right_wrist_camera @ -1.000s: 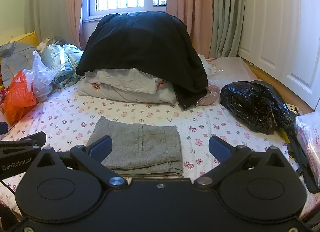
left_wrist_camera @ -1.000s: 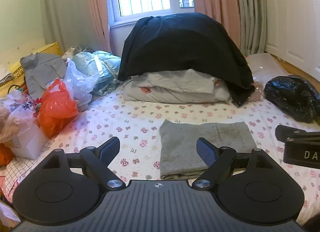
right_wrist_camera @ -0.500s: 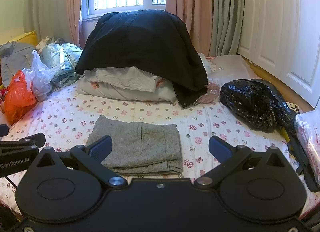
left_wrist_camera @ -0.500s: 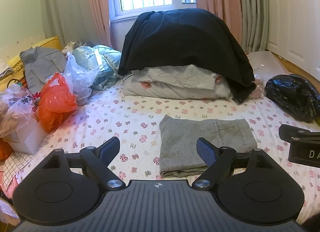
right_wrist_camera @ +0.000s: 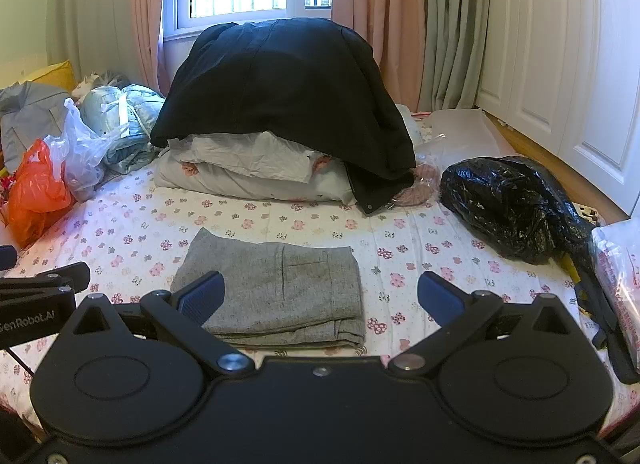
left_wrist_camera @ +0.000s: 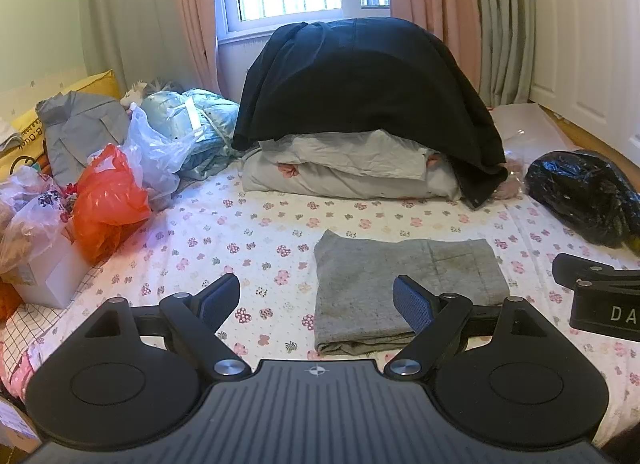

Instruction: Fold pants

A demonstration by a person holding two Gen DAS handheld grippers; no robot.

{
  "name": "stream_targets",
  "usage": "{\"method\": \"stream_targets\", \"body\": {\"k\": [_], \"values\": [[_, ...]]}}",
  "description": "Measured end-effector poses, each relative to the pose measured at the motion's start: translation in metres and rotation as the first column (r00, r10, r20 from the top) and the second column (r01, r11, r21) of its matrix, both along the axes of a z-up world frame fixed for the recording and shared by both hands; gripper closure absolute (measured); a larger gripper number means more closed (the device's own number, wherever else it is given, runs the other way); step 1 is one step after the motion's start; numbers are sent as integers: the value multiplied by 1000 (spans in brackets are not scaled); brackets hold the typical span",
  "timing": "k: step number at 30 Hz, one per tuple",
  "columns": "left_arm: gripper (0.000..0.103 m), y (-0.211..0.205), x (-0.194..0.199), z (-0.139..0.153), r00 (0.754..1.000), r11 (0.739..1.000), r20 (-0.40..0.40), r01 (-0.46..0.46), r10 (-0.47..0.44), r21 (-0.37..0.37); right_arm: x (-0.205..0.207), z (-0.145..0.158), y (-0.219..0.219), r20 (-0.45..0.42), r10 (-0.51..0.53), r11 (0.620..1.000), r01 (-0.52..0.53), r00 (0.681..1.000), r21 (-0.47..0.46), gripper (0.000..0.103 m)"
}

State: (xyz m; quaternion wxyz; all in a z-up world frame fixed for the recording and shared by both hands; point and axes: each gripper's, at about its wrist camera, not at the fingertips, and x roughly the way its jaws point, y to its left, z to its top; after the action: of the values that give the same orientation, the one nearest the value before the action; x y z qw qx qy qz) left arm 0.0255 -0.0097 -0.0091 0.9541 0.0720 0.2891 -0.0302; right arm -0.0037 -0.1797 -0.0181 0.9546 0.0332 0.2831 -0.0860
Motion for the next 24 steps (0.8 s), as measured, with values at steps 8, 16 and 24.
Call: {"method": "stream_targets", "body": {"k": [8, 16, 24], "values": [[19, 0, 0, -1, 1000, 1000, -6, 1, -1, -7, 0, -3, 0, -2, 3, 1000, -3, 1000, 1, 1], [19, 1, 0, -1, 1000, 1000, -7, 1, -1, -5, -2, -7, 0, -4, 1, 1000, -1, 1000, 1, 1], [19, 2, 1, -2, 1000, 1000, -10, 5, -5, -12, -2, -7, 0, -4, 1, 1000, -1, 1000, 1, 1]]}}
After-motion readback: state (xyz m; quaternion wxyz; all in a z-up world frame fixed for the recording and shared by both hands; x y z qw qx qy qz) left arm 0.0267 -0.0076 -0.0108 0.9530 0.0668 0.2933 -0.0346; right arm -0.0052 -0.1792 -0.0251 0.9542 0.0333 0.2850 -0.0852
